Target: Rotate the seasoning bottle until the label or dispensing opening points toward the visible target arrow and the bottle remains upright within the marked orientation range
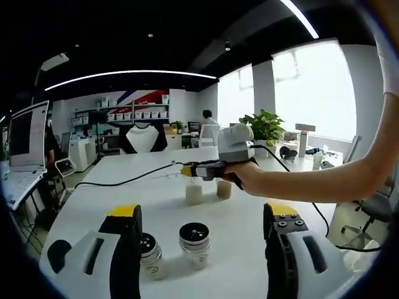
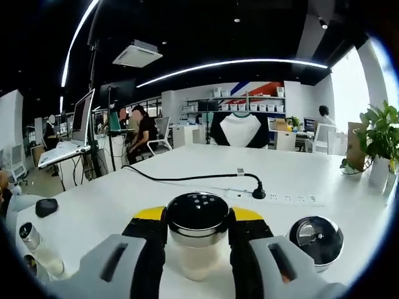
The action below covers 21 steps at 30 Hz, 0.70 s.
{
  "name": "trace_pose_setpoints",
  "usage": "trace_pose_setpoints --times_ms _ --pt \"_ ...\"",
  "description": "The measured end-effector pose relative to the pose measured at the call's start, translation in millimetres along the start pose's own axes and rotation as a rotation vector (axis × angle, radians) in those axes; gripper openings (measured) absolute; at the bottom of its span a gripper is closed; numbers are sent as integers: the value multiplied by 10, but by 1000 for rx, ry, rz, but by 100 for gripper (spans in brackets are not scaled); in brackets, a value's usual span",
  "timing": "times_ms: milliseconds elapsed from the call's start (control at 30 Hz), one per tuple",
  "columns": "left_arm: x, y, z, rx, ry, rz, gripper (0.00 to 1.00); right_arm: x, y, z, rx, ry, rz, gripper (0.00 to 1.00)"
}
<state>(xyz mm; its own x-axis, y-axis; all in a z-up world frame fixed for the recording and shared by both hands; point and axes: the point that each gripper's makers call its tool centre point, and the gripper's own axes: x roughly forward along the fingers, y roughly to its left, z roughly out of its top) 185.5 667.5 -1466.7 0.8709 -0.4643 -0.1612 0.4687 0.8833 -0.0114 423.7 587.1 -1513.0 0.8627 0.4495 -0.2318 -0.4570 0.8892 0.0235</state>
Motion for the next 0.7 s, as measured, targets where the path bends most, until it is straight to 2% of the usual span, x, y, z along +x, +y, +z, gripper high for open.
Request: trace_pose_setpoints --times_ms 233,367,533,700 --pt "5 -11 -13 4 5 -5 85 -70 -32 3 -18 13 -8 35" --pt "24 -54 -32 7 12 -15 85 -155 -47 80 -21 -1 0 35" --pt "54 -148 -71 11 25 -36 86 -313 -12 191 -13 -29 25 35" --pt "65 -241 -88 17 29 -56 86 -515 12 220 -34 -33 54 35"
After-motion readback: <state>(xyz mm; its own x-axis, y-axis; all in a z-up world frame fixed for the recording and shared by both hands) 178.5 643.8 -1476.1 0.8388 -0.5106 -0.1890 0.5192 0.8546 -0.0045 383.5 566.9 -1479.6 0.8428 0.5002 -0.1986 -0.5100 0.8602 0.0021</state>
